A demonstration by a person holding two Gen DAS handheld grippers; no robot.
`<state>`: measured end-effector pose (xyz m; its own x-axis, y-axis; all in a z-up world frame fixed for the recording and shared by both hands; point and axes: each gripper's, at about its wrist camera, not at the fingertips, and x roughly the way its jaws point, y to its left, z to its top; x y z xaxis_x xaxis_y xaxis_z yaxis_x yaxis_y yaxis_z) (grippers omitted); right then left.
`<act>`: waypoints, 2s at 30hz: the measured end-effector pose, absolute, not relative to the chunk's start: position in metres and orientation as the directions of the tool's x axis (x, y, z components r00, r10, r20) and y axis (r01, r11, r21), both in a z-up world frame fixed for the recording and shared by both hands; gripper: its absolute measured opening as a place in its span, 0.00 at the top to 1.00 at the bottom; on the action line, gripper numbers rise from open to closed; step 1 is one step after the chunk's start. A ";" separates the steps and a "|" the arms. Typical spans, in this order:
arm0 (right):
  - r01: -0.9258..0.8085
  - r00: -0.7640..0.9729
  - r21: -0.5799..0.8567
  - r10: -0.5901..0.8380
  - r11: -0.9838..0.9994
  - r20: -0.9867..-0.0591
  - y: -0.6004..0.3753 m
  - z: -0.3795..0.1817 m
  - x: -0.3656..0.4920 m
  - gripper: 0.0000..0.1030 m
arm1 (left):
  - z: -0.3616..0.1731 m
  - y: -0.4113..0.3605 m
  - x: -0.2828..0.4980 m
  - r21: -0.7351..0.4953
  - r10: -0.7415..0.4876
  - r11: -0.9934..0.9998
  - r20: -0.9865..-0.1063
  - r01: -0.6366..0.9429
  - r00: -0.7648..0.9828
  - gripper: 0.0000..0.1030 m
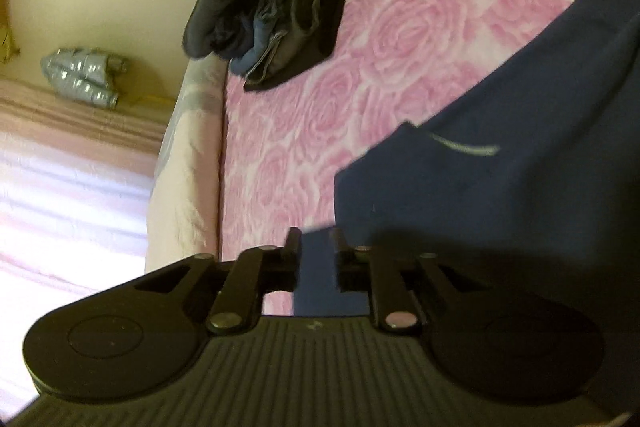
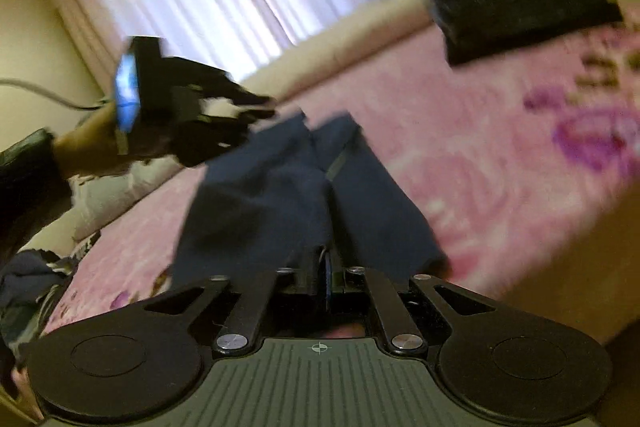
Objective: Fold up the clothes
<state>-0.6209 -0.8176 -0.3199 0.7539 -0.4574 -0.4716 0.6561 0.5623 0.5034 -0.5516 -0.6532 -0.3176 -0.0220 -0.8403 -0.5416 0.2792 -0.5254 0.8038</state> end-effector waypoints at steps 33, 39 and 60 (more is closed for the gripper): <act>0.383 0.831 0.497 -0.056 0.778 -0.554 -1.034 -0.289 -0.440 0.12 | -0.310 -0.558 -0.433 0.464 -0.752 -0.401 -0.659 0.790 0.005 0.69; 0.333 0.800 0.592 0.113 0.734 -0.589 -1.072 -0.326 -0.396 0.12 | -0.319 -0.557 -0.423 0.442 -0.746 -0.404 -0.666 0.801 -0.008 0.69; 0.533 0.752 0.544 -0.070 0.648 -0.655 -1.084 -0.321 -0.463 0.88 | -0.305 -0.571 -0.478 0.428 -0.751 -0.454 -0.656 0.782 -0.077 0.67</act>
